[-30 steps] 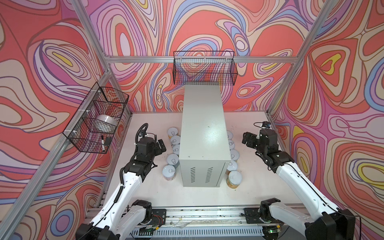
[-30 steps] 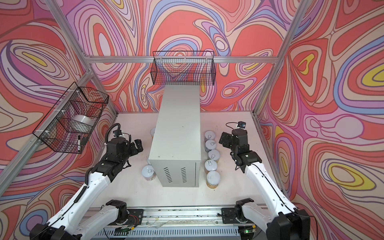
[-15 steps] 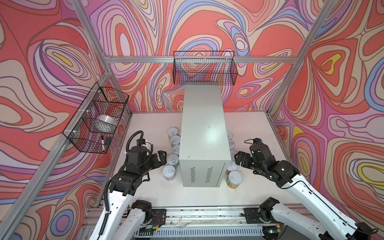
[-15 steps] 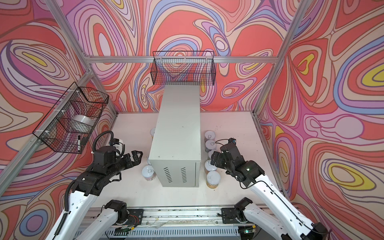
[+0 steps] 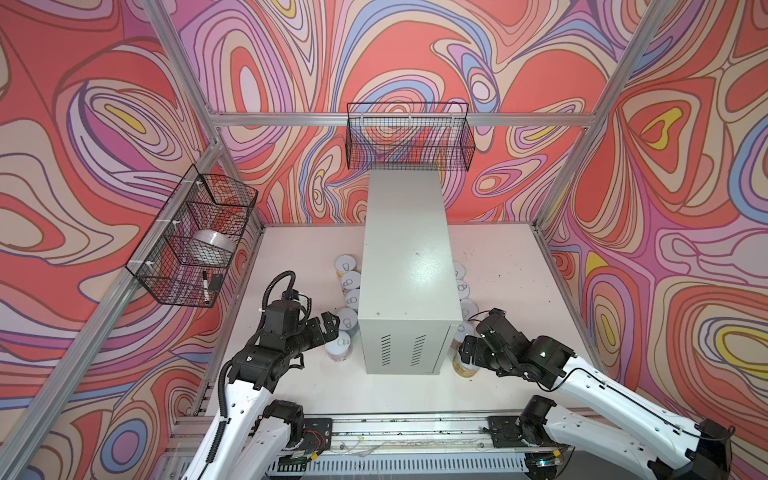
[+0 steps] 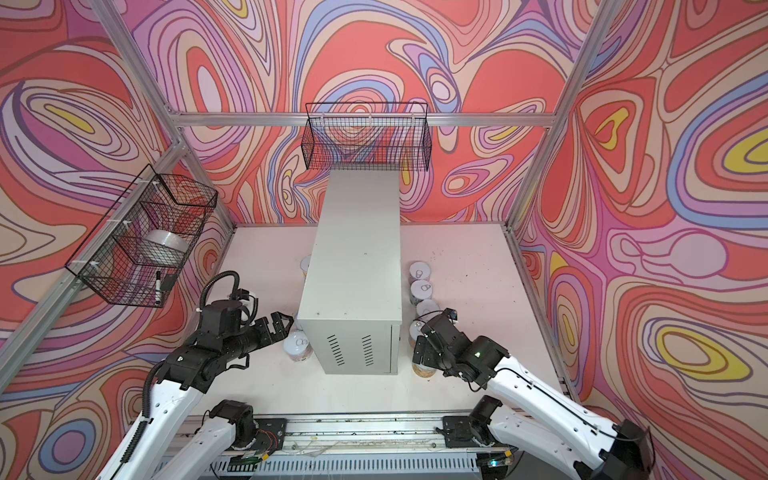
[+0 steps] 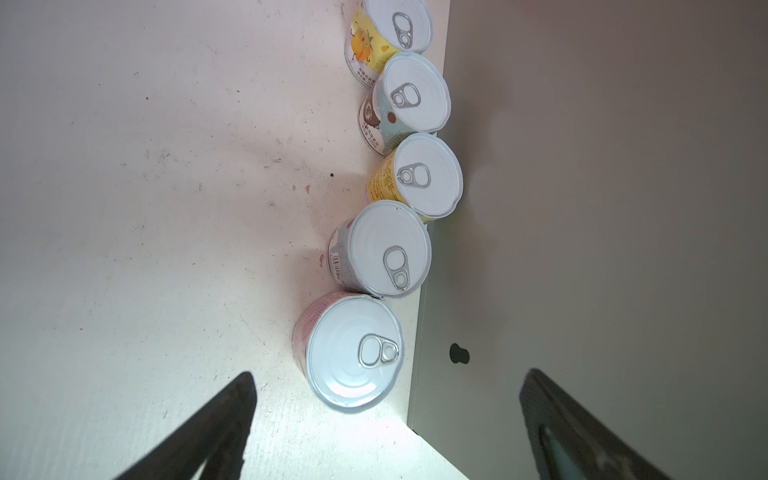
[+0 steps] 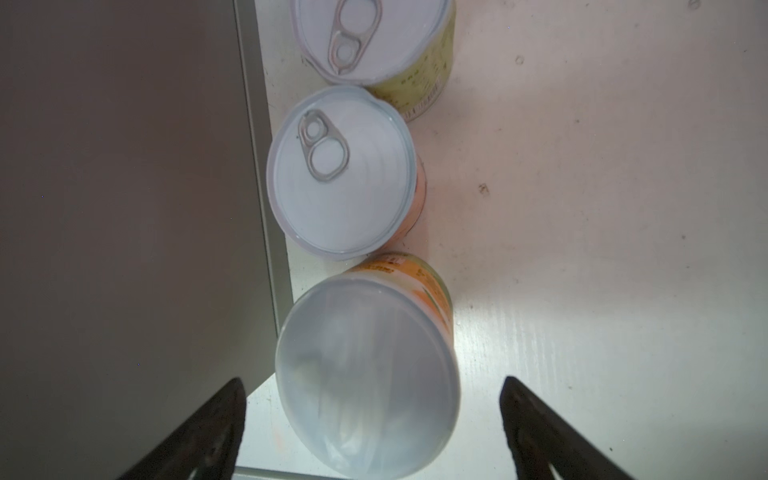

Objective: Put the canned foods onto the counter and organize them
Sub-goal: 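Close the right gripper on the tall orange-and-green can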

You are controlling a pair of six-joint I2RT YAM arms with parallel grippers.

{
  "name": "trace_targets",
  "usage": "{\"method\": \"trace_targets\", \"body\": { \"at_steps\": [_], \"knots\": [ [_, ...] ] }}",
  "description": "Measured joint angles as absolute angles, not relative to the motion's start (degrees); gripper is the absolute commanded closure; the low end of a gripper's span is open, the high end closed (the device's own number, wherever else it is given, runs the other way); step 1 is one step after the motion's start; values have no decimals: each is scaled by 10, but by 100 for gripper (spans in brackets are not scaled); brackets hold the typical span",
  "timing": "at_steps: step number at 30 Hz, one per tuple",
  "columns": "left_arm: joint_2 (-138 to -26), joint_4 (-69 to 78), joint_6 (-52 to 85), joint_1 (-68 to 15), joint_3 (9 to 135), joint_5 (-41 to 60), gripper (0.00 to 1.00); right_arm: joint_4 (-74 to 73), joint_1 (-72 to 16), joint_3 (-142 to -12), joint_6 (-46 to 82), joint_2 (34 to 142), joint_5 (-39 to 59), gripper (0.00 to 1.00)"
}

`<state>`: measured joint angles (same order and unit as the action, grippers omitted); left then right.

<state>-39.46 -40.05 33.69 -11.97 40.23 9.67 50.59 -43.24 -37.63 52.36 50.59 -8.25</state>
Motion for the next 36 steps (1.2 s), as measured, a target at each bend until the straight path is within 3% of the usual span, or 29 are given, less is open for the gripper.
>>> {"method": "trace_targets", "body": {
  "at_steps": [14, 29, 36],
  "knots": [
    [-410, -354, 349, -120, 384, 114, 2, 413, -456, -289, 606, 509, -169, 13],
    [-413, -335, 358, -120, 359, 118, 3, 408, -456, -271, 642, 554, -263, 7],
    [-412, -332, 358, -120, 355, 117, 4, 409, -456, -270, 657, 548, -285, 17]
  ]
}}
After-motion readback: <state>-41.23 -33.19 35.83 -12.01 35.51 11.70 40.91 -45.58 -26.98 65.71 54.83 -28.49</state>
